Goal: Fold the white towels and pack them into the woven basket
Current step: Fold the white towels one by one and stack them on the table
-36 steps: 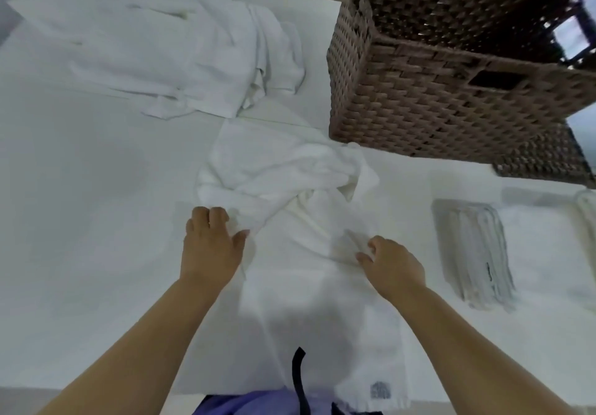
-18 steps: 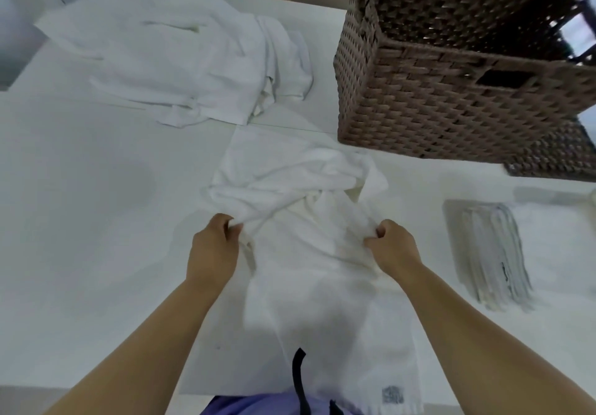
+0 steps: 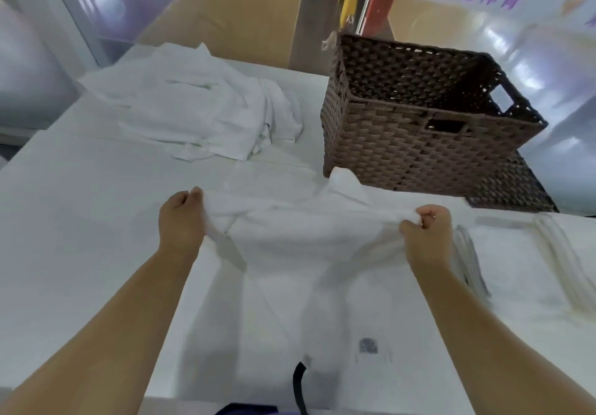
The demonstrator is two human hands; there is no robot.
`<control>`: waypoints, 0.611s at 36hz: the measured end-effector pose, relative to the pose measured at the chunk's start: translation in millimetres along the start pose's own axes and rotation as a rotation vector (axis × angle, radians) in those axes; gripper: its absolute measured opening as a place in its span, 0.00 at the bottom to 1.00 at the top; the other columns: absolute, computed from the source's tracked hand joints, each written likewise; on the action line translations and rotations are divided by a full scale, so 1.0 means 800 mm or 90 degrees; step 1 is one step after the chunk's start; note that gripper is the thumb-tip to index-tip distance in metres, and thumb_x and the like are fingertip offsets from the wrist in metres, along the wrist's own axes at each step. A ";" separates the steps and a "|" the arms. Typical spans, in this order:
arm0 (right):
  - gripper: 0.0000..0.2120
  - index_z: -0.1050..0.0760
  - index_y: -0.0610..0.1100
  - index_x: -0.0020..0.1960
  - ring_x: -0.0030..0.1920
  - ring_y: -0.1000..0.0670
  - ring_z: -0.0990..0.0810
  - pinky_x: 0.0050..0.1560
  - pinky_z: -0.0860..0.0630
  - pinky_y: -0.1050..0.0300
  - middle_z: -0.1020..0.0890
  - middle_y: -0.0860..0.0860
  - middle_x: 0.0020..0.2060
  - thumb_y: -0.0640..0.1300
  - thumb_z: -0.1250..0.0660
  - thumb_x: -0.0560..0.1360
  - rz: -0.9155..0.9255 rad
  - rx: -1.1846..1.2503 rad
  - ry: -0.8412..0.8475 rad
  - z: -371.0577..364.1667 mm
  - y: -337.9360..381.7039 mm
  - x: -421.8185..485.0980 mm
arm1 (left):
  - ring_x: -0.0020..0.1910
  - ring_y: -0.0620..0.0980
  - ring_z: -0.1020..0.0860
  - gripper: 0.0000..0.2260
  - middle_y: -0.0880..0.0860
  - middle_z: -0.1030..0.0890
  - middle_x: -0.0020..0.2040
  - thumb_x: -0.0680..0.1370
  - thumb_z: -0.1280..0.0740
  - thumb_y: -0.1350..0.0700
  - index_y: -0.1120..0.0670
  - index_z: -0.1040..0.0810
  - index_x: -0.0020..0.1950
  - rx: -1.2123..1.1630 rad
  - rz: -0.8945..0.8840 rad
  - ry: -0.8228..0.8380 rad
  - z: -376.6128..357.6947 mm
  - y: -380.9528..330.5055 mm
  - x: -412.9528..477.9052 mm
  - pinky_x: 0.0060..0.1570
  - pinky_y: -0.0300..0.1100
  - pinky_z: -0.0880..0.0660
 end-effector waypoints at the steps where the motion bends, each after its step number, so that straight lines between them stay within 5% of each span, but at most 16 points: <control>1: 0.16 0.33 0.47 0.50 0.31 0.52 0.32 0.30 0.33 0.60 0.30 0.52 0.35 0.32 0.35 0.69 -0.004 -0.004 0.007 0.006 -0.005 -0.007 | 0.32 0.52 0.38 0.15 0.53 0.38 0.30 0.74 0.39 0.53 0.54 0.40 0.30 -0.007 0.004 0.011 0.001 0.000 -0.008 0.36 0.48 0.39; 4: 0.15 0.29 0.39 0.54 0.32 0.51 0.30 0.32 0.32 0.60 0.28 0.50 0.34 0.31 0.34 0.68 -0.061 -0.049 0.051 0.021 -0.030 -0.025 | 0.30 0.51 0.33 0.20 0.47 0.31 0.25 0.75 0.33 0.53 0.53 0.37 0.26 -0.008 0.021 0.065 0.007 0.013 -0.038 0.35 0.47 0.33; 6: 0.12 0.27 0.30 0.50 0.32 0.48 0.28 0.33 0.32 0.60 0.25 0.45 0.34 0.30 0.33 0.67 -0.144 -0.085 0.110 0.030 -0.053 -0.035 | 0.34 0.51 0.23 0.11 0.48 0.21 0.33 0.75 0.31 0.55 0.54 0.24 0.32 0.007 0.024 0.127 0.012 0.027 -0.057 0.41 0.51 0.24; 8: 0.10 0.23 0.33 0.47 0.33 0.47 0.25 0.35 0.29 0.59 0.22 0.43 0.39 0.35 0.30 0.68 -0.254 -0.098 0.165 0.039 -0.075 -0.047 | 0.43 0.55 0.21 0.06 0.56 0.19 0.43 0.76 0.32 0.56 0.58 0.20 0.43 0.034 0.032 0.158 0.021 0.043 -0.073 0.49 0.56 0.23; 12: 0.21 0.23 0.38 0.54 0.48 0.39 0.19 0.52 0.21 0.44 0.19 0.42 0.48 0.54 0.28 0.72 -0.433 -0.034 0.217 0.050 -0.112 -0.072 | 0.44 0.56 0.22 0.05 0.59 0.19 0.45 0.77 0.33 0.57 0.57 0.20 0.43 0.078 0.049 0.140 0.043 0.070 -0.096 0.51 0.57 0.24; 17: 0.17 0.23 0.33 0.54 0.48 0.38 0.19 0.51 0.21 0.38 0.19 0.38 0.49 0.44 0.28 0.73 -0.393 -0.120 0.240 0.063 -0.115 -0.103 | 0.44 0.57 0.19 0.04 0.53 0.17 0.42 0.76 0.32 0.58 0.55 0.18 0.47 0.113 0.044 0.162 0.060 0.086 -0.123 0.53 0.54 0.22; 22: 0.16 0.24 0.34 0.56 0.54 0.37 0.21 0.58 0.24 0.39 0.20 0.38 0.54 0.46 0.32 0.75 -0.240 -0.133 0.221 0.084 -0.073 -0.106 | 0.49 0.59 0.20 0.07 0.53 0.19 0.45 0.79 0.38 0.58 0.48 0.21 0.48 0.116 -0.027 0.153 0.075 0.072 -0.143 0.54 0.57 0.23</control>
Point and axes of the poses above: each hand's wrist, its own x-axis towards the middle knuckle, its own z-axis out of the back of the hand, y = z × x, the point moved 3 cm from there along x, towards the middle knuckle
